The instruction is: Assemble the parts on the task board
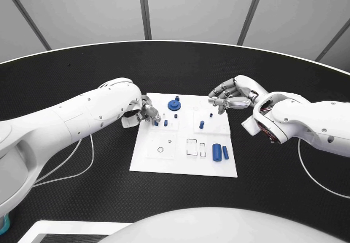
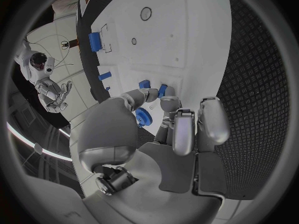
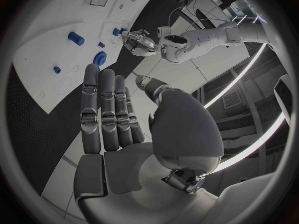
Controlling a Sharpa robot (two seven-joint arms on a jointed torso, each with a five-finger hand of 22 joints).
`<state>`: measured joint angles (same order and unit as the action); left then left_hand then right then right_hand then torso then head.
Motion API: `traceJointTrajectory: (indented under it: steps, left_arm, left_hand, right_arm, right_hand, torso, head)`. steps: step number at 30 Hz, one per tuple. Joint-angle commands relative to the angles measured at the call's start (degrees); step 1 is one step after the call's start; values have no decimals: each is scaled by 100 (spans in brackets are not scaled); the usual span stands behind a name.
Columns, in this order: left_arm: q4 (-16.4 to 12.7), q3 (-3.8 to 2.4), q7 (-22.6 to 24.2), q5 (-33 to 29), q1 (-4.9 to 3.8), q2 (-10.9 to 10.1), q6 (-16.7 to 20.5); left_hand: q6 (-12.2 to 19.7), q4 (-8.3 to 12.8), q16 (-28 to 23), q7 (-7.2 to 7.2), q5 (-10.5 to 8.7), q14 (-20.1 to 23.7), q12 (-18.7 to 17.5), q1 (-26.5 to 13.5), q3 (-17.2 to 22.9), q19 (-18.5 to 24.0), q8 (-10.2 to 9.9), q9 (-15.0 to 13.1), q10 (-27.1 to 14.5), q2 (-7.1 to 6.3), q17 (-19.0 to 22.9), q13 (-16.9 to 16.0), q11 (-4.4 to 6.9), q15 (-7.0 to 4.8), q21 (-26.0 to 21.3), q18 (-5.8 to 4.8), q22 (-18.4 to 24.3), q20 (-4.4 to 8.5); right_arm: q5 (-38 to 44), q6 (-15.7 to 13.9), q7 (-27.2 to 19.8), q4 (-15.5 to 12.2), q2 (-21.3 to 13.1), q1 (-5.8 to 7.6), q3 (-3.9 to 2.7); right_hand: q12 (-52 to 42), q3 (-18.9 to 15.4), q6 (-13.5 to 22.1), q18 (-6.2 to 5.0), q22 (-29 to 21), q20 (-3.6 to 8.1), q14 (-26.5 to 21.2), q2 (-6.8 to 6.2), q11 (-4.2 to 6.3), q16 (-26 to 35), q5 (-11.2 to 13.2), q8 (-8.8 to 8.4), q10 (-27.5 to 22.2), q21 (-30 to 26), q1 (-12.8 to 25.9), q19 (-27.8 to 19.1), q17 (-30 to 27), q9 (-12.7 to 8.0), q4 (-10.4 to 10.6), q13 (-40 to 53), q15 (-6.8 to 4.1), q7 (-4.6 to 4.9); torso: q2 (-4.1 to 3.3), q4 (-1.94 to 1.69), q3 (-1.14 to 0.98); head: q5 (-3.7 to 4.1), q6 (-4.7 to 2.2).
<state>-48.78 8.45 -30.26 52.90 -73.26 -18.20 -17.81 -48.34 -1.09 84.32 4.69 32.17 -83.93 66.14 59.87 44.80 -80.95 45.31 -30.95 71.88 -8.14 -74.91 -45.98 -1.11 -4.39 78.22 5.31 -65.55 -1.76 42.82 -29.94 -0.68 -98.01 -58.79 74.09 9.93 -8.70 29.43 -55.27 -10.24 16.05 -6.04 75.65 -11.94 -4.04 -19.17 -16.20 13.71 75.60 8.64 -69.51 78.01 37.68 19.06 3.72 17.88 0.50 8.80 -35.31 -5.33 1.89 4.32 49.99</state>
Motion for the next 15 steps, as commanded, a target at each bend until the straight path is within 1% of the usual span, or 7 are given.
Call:
traceJointTrajectory:
  steps: [1, 11, 12, 14, 15]
  left_arm:
    - [8, 0, -13, 0, 0, 5, 13]
    - [68, 1, -68, -1, 1, 37, 28]
    - [73, 1, -73, -1, 1, 38, 28]
    - [81, 1, -81, -1, 2, 40, 34]
    - [88, 1, -85, -1, 2, 41, 36]
  left_hand:
    - [-152, 545, 29, -145, -15, -285, 28, -5, 491, -26, 45, -13, 278, 44, -142, -24, 243, -43, 24, -50, -13, 27]
    - [-143, 476, 27, -170, -107, -286, 50, 4, 229, -37, 68, -48, 332, 79, -142, -90, 262, -59, 28, -55, -34, 42]
    - [-143, 444, 28, -187, -190, -287, 75, 17, 96, -45, 75, -60, 367, 101, -145, -143, 271, -66, 35, -60, -57, 46]
    - [-139, 423, 26, -194, -275, -287, 80, 33, -9, -49, 77, -68, 381, 109, -142, -164, 278, -69, 36, -62, -64, 51]
    - [-131, 409, 28, -200, -371, -288, 81, 43, -83, -51, 74, -72, 388, 110, -146, -176, 283, -72, 35, -63, -68, 53]
  right_arm:
    - [0, -2, 0, -2, -2, 0, 0]
    - [0, -8, 0, -9, -6, 0, 0]
    - [0, -9, 0, -10, -7, 0, 0]
    - [0, -11, 1, -10, -8, 0, 0]
    - [0, -11, 1, -10, -8, 0, 0]
  right_hand:
    - [-39, -11, 49, -16, -5, -5, -31, -4, 1, 12, -20, 32, -33, 8, -10, 19, 5, 6, 33, 5, -13, -1]
    - [-39, -11, 49, -16, -5, -5, -31, -4, 1, 12, -20, 32, -33, 8, -10, 19, 5, 6, 33, 5, -13, -1]
    - [-39, -11, 49, -16, -5, -5, -31, -4, 1, 12, -20, 32, -33, 8, -10, 19, 5, 6, 33, 5, -13, -1]
    - [-39, -11, 49, -16, -5, -5, -31, -4, 1, 12, -20, 32, -33, 8, -10, 19, 5, 6, 33, 5, -13, -1]
    - [-39, -11, 49, -16, -5, -5, -31, -4, 1, 12, -20, 32, -33, 8, -10, 19, 5, 6, 33, 5, -13, -1]
  torso:
    - [6, -6, 0]
    - [7, 0, 3]
    - [7, -2, 4]
    - [7, -6, 4]
    - [8, -9, 3]
  head:
    - [12, 1]
    - [23, 1]
    - [25, 1]
    - [28, 1]
    - [31, 1]
